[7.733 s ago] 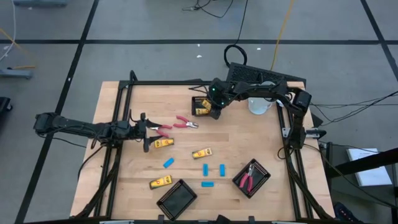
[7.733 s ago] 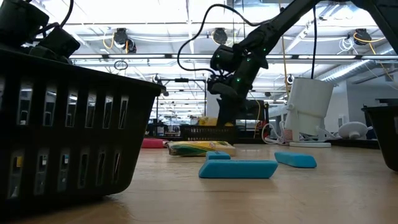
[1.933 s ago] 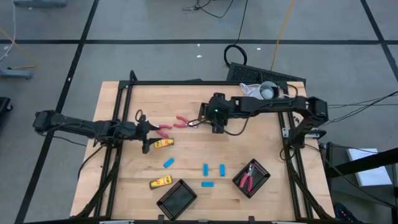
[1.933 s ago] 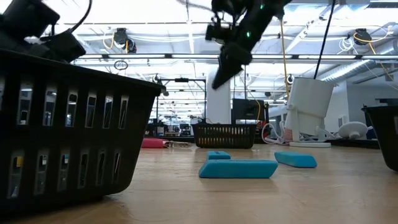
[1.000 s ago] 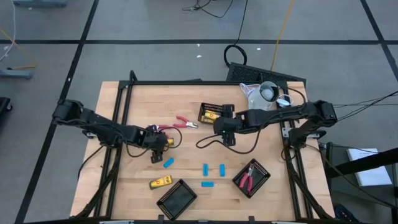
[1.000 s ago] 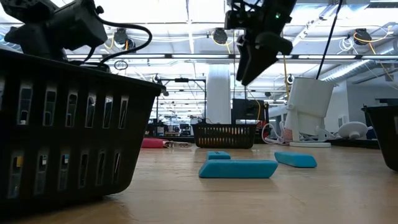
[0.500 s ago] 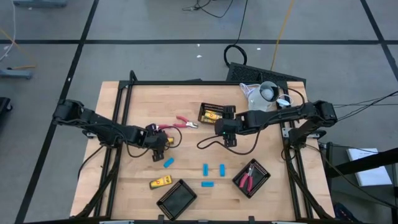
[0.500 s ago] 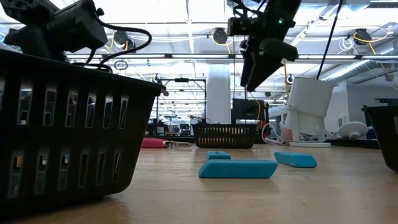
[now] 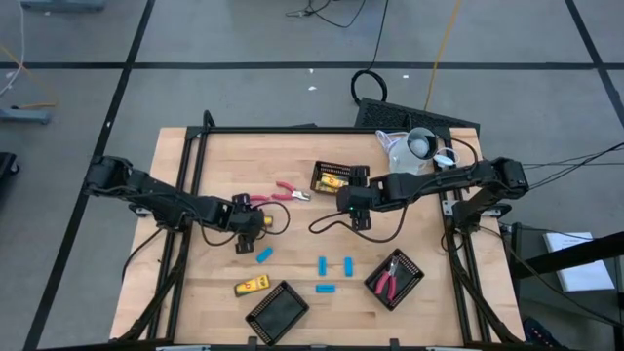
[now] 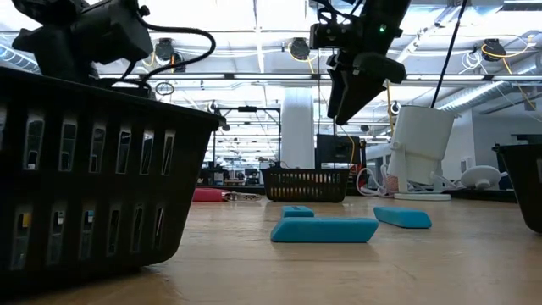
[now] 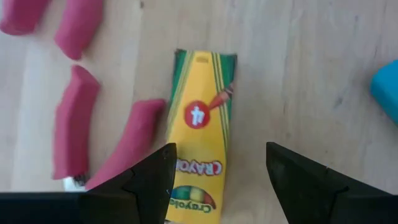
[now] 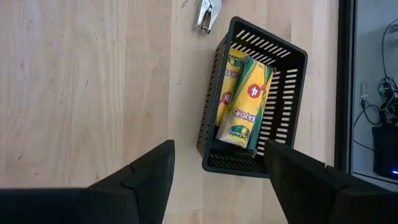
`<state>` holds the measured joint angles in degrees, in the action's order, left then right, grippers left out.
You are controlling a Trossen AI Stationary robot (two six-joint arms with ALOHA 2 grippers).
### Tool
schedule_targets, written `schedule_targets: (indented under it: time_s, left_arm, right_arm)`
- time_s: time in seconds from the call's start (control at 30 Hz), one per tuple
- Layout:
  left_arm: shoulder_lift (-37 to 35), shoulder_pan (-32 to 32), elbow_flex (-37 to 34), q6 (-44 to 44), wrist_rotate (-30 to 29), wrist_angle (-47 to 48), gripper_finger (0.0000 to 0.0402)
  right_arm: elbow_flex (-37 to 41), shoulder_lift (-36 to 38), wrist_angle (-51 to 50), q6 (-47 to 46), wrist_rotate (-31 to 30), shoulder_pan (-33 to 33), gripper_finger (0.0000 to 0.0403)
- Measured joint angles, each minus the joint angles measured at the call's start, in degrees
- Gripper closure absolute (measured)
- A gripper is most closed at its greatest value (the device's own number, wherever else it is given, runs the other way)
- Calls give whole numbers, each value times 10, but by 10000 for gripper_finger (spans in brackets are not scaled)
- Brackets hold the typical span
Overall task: Pick & Place School Supplies
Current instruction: Put the yellow crayon box into the top black bin
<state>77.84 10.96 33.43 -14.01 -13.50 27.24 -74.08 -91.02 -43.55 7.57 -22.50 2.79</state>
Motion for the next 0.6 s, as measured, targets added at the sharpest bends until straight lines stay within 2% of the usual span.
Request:
schedule_targets:
  time_s: [0.47,0.6]
  left_arm:
    - [56,-14,1,-12,-35,-12,151]
    - [57,-14,1,-13,-39,-14,179]
  right_arm:
    - [0,0,-1,-6,0,0,165]
    - [0,0,0,-7,1,0,165]
